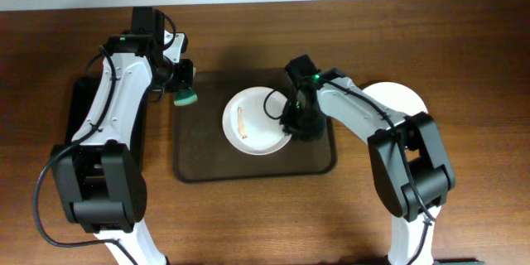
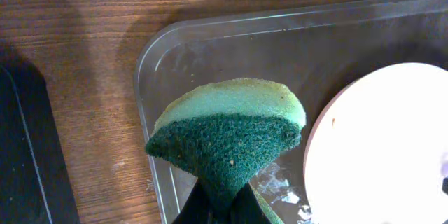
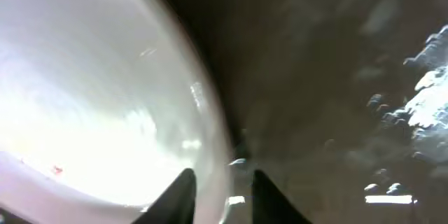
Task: Clean dirty plates on tray and stack at the side
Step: 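Move the right gripper to the last plate and grip its rim, then scrub the last plate with the sponge in the left gripper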
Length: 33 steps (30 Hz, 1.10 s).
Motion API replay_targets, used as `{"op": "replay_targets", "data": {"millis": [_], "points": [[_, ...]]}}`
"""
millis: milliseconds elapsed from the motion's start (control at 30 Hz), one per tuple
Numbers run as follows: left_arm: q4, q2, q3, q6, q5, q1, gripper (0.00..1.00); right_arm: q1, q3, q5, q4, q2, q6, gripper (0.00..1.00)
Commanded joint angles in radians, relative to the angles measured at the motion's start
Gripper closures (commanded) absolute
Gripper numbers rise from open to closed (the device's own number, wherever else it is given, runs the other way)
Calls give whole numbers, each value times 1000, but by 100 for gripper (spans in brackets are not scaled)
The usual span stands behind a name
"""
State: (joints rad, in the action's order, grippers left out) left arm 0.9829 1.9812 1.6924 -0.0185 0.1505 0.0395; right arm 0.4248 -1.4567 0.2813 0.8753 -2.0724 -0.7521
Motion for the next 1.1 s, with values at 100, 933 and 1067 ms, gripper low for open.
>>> {"op": "replay_targets", "data": {"millis": [100,933,1067], "points": [[-2,16,10,7,18,-5,99,-50,-212,-5,-2,-27,336,36],[-94,105,-90,-11,63,128,100,47,-203,-13,-6,-208,134,96],[-199,219,-90,-157,63,133,100,46,-203,-13,-8,-208,134,96]]}}
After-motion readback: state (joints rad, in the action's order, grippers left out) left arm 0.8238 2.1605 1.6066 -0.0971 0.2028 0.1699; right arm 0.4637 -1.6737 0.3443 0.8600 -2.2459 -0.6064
